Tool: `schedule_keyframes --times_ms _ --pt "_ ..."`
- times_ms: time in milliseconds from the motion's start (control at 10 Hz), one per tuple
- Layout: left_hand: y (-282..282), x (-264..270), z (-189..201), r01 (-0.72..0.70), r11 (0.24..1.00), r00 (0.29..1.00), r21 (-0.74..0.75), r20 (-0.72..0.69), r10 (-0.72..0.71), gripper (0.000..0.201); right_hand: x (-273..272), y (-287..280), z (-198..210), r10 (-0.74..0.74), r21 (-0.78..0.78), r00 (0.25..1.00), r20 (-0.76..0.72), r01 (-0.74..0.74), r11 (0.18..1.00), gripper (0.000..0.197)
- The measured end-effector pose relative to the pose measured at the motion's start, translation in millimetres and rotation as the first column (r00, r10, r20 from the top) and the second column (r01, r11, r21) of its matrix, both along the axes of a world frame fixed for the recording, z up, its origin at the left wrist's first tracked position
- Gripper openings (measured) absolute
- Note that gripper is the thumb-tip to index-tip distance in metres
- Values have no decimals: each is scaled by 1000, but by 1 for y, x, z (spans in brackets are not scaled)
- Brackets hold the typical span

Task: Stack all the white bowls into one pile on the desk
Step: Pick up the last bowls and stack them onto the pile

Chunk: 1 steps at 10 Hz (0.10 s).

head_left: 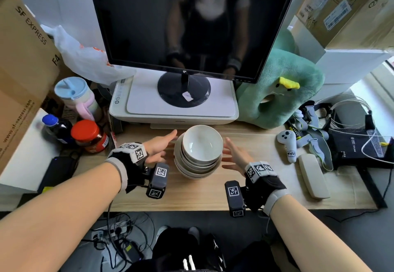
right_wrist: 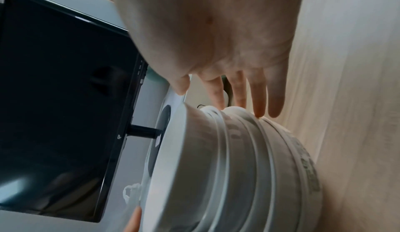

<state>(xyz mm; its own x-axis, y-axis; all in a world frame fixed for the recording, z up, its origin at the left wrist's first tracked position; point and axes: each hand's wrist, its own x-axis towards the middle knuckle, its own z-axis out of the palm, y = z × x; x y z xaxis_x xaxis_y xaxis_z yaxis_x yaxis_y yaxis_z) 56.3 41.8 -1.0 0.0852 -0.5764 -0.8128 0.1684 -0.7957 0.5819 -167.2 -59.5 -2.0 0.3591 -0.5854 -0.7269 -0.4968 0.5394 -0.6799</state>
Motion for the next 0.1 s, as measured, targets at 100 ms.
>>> schedule_keyframes --times_ms 100 --pt "4 2 13 -65 997 997 -34 -33 64 64 -2 -9 0 -20 -9 1000 -10 20 1000 63"
